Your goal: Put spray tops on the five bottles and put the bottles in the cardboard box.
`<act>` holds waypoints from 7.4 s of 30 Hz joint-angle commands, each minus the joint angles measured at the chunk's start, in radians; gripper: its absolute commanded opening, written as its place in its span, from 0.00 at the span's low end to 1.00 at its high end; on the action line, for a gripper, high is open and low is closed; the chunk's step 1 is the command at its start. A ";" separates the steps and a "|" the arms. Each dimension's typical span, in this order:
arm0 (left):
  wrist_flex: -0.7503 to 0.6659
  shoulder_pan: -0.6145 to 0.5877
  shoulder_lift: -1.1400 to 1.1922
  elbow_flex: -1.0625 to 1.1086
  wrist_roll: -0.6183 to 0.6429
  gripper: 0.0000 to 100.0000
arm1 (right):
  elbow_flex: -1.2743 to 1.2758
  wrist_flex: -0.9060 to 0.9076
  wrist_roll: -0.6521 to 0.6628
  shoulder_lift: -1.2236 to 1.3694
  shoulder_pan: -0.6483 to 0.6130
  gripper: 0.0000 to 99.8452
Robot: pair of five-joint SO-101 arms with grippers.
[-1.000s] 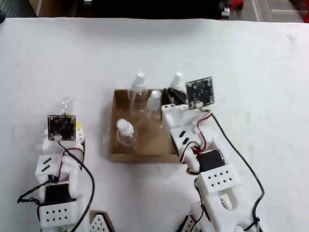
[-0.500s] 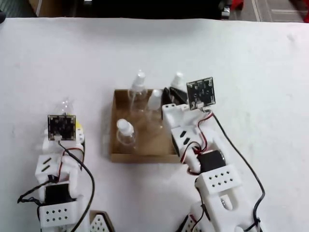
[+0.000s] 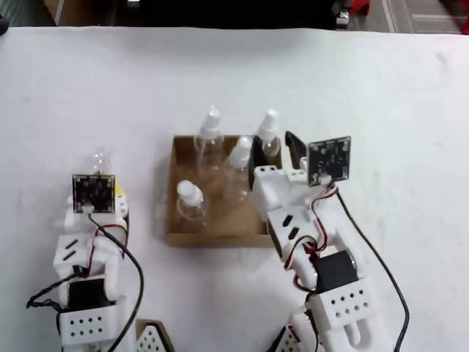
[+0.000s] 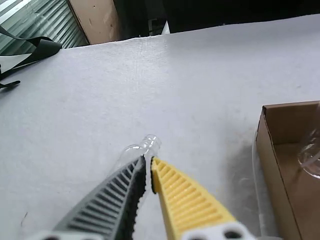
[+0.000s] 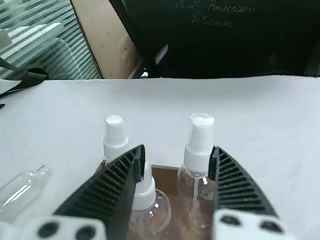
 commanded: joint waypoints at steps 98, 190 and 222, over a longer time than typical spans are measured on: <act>-0.029 0.021 -0.019 -0.011 -0.009 0.03 | -0.474 0.341 0.083 0.417 -0.074 0.18; -0.035 0.021 -0.019 -0.011 -0.009 0.03 | -0.569 0.404 0.265 0.582 -0.087 0.05; -0.035 0.021 -0.019 -0.011 -0.009 0.03 | -0.551 0.389 0.305 0.573 -0.145 0.24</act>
